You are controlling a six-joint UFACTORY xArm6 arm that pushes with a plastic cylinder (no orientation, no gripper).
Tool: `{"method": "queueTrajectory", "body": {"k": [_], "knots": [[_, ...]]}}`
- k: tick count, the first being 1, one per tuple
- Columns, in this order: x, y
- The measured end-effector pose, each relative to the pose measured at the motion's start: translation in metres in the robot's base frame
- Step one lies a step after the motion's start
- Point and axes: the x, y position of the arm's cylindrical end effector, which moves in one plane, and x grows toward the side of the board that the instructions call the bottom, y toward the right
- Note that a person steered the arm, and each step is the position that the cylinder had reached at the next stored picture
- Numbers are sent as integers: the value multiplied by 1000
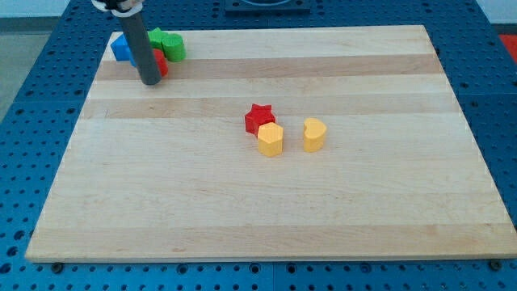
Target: Push the yellow hexagon into red star
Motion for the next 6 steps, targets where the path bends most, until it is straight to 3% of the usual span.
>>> {"method": "queueTrajectory", "body": {"k": [1,3,4,6], "knots": [[49,0],[208,136],[228,219],[173,225]]}}
